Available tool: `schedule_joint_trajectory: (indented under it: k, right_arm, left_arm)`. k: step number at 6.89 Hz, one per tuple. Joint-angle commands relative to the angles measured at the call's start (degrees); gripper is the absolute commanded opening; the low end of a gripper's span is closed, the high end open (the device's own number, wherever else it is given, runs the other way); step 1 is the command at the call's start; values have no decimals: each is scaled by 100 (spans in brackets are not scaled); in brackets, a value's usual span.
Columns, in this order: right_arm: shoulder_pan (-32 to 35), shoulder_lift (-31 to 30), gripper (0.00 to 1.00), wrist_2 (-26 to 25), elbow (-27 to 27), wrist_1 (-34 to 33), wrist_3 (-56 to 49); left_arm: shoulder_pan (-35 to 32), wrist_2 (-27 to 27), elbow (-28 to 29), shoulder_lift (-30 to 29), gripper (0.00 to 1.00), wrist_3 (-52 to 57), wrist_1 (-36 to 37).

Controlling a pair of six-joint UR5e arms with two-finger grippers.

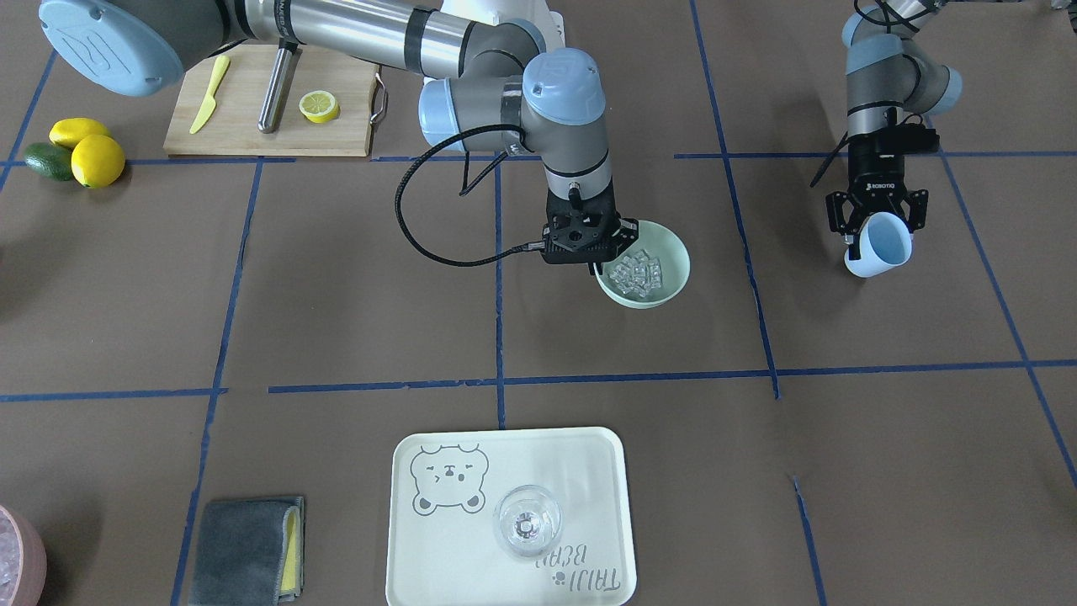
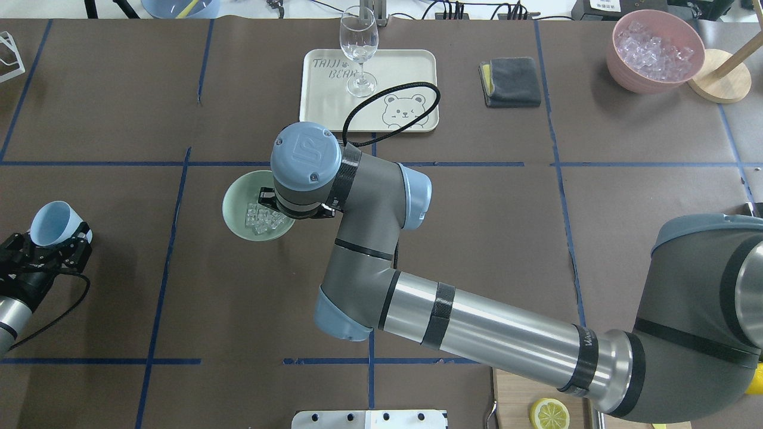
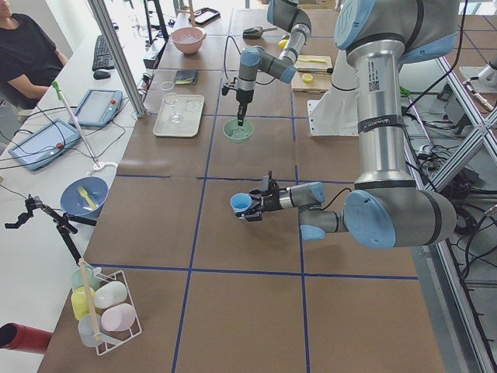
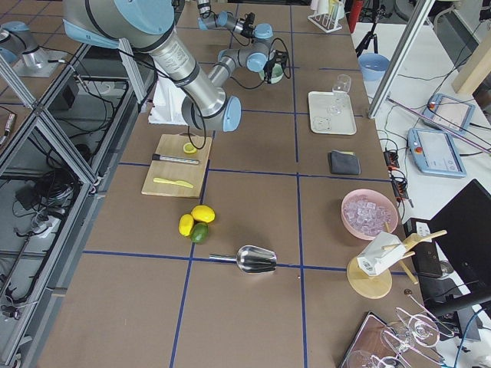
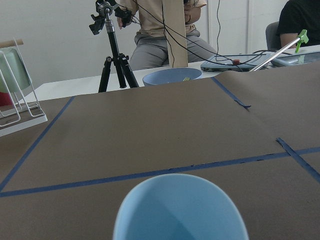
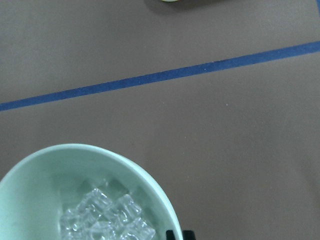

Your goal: Pour ice into bowl

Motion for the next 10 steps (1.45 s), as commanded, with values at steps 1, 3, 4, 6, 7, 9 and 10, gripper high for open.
schedule_joint_trajectory:
  k: [1, 3, 4, 6, 7, 9, 10]
  right_arm:
    - [39, -10, 0, 24, 103, -9, -2]
    - [162, -394, 0, 314, 628, -44, -2]
    - [171, -579, 0, 314, 814, -44, -20]
    - [171, -590, 0, 323, 894, -44, -20]
    - [163, -573, 0, 332, 947, -44, -20]
    - [171, -651, 0, 332, 1043, -53, -20]
    - [215, -861, 0, 349, 1305, -53, -20]
  left_arm:
    - [-4, -8, 1, 7, 100, -65, -14]
    - [-30, -43, -25, 7, 100, -57, -14]
    - [-48, -156, -77, 16, 100, -5, -58]
    - [-100, -183, -182, 86, 100, 39, -67]
    - [-214, -183, -244, 95, 100, 144, -67]
    - [-530, -410, -507, 130, 100, 486, -67]
    - [-810, -647, -761, 130, 100, 766, -67]
